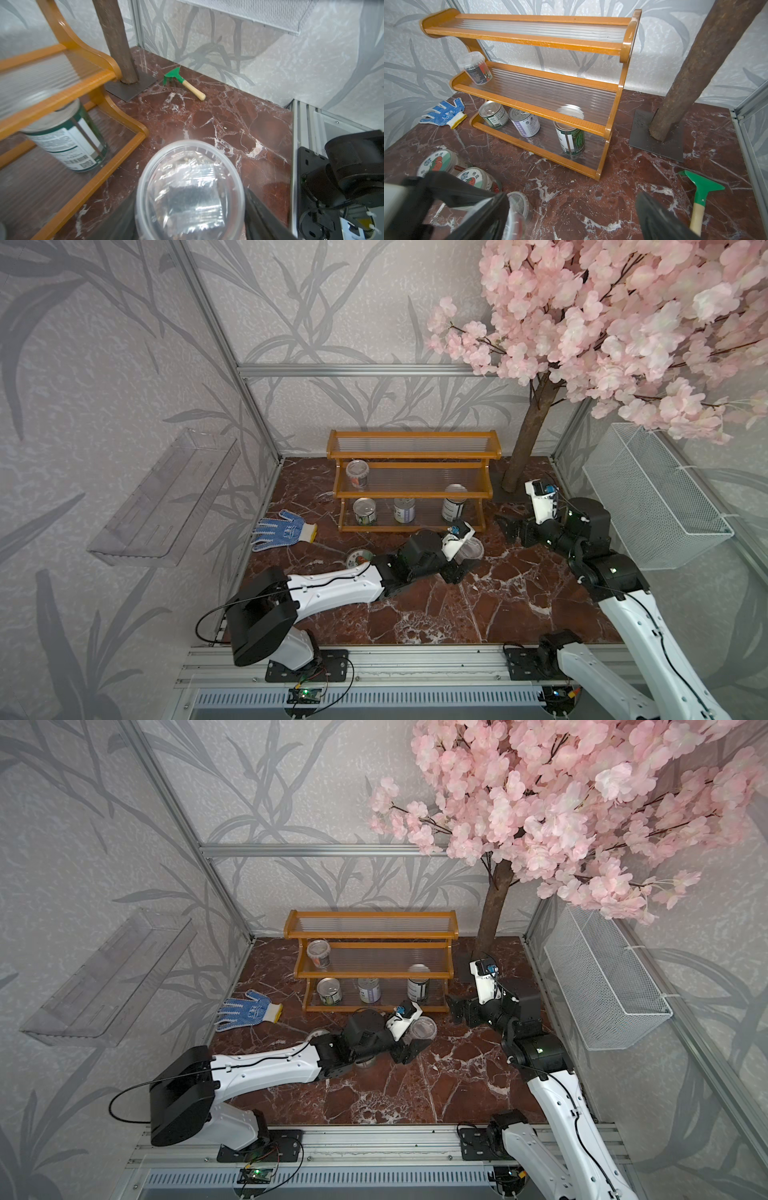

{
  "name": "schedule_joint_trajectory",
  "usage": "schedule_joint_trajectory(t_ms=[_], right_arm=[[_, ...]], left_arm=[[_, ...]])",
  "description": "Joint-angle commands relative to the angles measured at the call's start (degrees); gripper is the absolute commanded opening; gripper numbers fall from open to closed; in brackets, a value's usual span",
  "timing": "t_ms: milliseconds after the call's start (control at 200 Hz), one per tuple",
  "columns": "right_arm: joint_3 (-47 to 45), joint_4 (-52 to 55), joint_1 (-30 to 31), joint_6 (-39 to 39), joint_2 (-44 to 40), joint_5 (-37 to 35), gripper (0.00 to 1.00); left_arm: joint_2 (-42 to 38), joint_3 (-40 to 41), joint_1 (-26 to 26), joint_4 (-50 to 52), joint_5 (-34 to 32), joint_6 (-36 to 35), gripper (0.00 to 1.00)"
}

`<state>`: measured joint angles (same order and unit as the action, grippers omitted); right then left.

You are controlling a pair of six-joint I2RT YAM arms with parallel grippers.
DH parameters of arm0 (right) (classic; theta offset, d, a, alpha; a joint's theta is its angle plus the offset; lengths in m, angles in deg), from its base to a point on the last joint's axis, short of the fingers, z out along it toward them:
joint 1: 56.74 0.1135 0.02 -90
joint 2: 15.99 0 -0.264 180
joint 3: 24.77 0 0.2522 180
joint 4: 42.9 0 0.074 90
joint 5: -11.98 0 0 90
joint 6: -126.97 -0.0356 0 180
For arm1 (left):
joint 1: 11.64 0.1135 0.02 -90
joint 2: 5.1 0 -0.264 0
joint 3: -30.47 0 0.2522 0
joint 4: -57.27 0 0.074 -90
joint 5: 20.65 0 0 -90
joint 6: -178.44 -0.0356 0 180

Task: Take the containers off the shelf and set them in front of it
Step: Place the container at the center of the board.

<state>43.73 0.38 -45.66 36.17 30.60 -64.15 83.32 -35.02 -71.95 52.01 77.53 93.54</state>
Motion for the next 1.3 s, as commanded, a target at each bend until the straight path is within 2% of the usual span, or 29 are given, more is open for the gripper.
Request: schedule_joint_trajectory(t_ms=[0, 255, 440, 735, 1020, 1295], right_arm=[[2.9, 6.9, -0.3, -0.9, -1.2, 2.0, 0.99], [7.1, 18.0, -0.4, -1.6, -2.1, -0.2, 0.99], [7.9, 22.1, -0.5, -3.7, -2.9, -3.3, 0.99], [7.8, 23.0, -0.6, -2.7, -3.4, -7.6, 0.99], [7.0, 21.7, -0.5, -2.9, -2.9, -7.4, 0.99], [6.4, 20.4, -0.6, -2.5, -2.0, -7.0, 0.99]], left_arm=[[4.3, -3.7, -1.1, -5.0, 3.1, -0.5, 0.73], [13.9, -9.5, -1.2, -5.7, 4.6, -3.7, 0.73], [18.9, -12.1, -0.3, -6.6, 6.5, -4.2, 0.74], [24.7, -16.0, 1.1, -4.7, 7.5, -4.1, 0.74], [27.2, -18.0, 2.3, 0.6, 6.2, -4.7, 0.75], [28.4, -19.4, 2.3, 3.5, 8.4, -6.0, 0.75]])
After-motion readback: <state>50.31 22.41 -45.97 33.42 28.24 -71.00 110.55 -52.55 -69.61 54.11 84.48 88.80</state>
